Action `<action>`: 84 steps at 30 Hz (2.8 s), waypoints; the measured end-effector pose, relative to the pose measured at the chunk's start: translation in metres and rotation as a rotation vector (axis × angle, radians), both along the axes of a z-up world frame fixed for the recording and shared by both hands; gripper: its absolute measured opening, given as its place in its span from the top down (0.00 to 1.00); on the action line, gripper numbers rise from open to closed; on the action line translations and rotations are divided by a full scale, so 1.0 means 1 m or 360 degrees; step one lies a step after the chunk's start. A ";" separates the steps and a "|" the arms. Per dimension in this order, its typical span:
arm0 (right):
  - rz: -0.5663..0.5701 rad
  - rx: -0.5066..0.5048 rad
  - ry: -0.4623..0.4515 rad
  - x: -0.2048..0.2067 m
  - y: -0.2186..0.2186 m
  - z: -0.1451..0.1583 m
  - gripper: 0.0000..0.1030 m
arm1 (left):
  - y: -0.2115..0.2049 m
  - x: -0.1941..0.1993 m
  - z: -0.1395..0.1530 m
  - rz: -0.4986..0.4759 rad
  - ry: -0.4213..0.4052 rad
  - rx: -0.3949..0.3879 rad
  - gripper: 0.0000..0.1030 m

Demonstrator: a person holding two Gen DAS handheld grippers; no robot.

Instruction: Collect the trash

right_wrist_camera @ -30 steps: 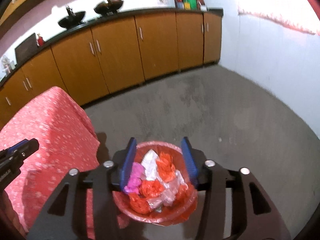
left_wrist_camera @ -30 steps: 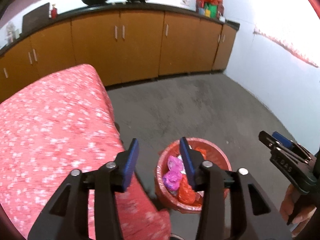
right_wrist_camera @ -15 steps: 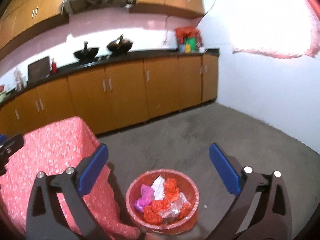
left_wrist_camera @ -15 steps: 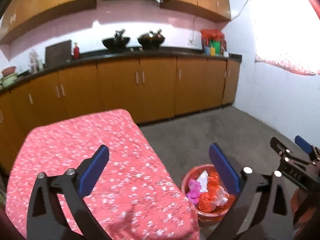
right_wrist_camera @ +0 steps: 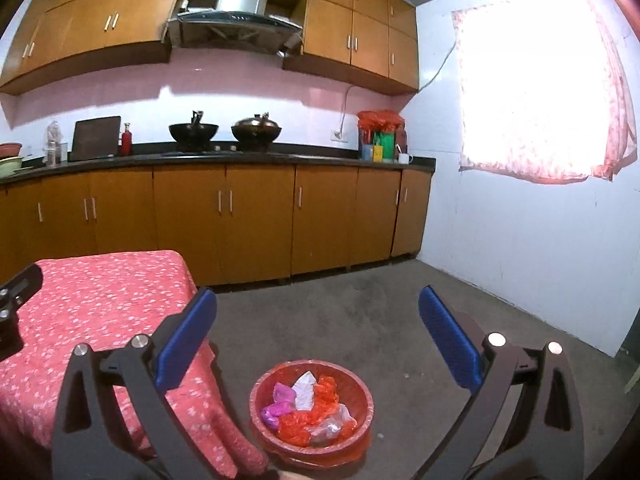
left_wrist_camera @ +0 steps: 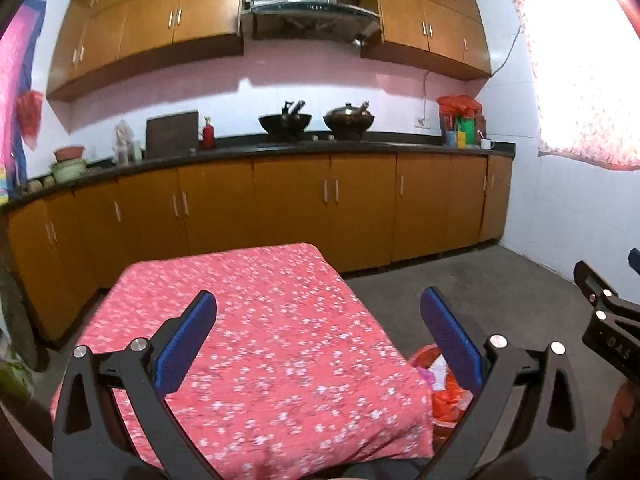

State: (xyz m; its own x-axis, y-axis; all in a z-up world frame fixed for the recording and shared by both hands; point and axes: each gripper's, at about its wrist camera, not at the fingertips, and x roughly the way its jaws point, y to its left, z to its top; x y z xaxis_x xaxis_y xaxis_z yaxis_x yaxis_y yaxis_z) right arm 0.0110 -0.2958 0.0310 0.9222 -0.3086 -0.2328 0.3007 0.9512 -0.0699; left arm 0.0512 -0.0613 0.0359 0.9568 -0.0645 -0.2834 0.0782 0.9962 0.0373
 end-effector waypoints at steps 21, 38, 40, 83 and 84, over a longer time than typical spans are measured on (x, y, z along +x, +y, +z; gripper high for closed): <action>0.0064 0.0025 -0.0013 -0.061 0.042 -0.013 0.04 | 0.028 -0.063 -0.024 -0.0017 -0.0028 0.0015 0.02; 0.0074 0.0030 0.0027 -0.071 0.049 -0.023 0.04 | 0.044 -0.069 -0.035 0.0004 0.0011 -0.0031 0.02; 0.0079 0.0030 0.0033 -0.071 0.050 -0.024 0.04 | 0.046 -0.068 -0.034 0.0006 0.0014 -0.0037 0.02; 0.0115 0.0072 0.0073 -0.068 0.054 -0.032 0.04 | 0.054 -0.072 -0.036 0.0019 0.0044 -0.0076 0.02; 0.0115 0.0072 0.0074 -0.068 0.054 -0.033 0.04 | 0.053 -0.071 -0.036 0.0019 0.0044 -0.0076 0.02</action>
